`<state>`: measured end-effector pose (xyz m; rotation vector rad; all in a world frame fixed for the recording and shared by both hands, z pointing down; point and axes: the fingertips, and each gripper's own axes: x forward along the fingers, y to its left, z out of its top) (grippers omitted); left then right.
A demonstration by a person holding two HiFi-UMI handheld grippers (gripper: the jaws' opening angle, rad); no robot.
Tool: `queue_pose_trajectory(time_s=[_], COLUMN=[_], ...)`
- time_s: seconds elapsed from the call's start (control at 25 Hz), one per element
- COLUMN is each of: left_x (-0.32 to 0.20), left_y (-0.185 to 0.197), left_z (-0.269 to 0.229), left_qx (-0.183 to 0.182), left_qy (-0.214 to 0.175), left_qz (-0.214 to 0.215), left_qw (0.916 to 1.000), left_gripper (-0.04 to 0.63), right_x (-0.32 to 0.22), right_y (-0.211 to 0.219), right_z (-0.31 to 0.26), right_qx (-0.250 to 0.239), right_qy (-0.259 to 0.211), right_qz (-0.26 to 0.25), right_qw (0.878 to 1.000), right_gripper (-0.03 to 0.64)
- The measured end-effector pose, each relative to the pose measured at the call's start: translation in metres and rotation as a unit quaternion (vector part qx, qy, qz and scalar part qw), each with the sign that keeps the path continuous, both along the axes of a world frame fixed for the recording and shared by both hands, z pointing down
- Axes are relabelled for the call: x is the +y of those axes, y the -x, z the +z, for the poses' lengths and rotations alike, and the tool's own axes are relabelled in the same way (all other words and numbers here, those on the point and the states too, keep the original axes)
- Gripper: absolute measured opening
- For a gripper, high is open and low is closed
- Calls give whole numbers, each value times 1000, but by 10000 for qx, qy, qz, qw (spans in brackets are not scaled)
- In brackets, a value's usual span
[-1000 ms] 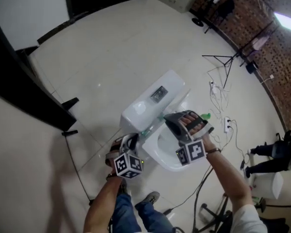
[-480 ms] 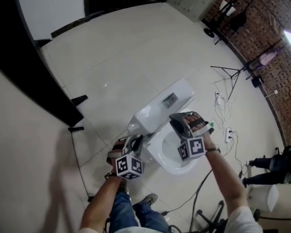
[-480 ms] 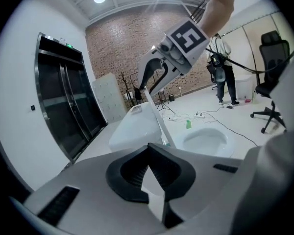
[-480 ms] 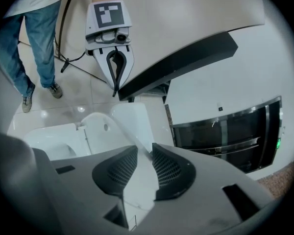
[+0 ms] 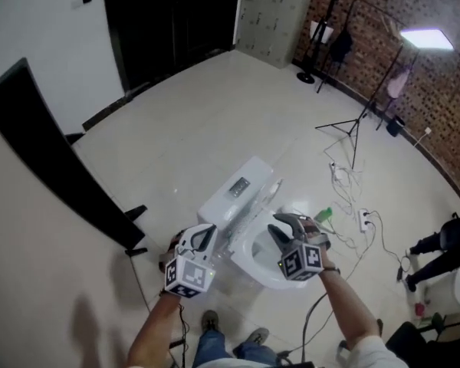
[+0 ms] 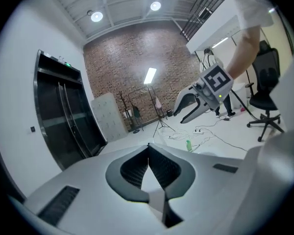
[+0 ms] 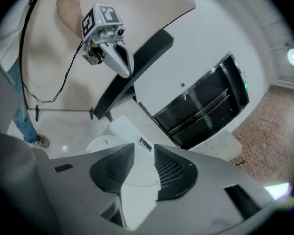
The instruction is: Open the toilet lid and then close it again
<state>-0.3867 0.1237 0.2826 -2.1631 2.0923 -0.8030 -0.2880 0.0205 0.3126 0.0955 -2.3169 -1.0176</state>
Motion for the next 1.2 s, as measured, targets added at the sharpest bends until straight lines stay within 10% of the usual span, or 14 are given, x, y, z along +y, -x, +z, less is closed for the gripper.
queue_pose_trajectory(time_s=[0.12,0.32,0.52,1.2], left_x=[7,20,32,19], left_y=[-30,-97,-161,-228], left_z=[-34,-63,-65,-70], left_qx=[636,1703,2093,2414], left_qy=[-215,-431,-421,-376], left_qz=[192,677,1269,1925], left_qw=[9976,9821,9687,9504], left_gripper=[2,20,37,35], right_x=[16,42,69,79], right_y=[-41,-115,-178,-230], right_z=[-50,-98,-101,-104], right_qx=[-812,-2178,-2715,-2991], right_qy=[993,2891,3647,3469], right_qz=[425,1090,1323,1521], right_qw=[9908,9258,8808,8758], right_gripper=[130,130,130,130])
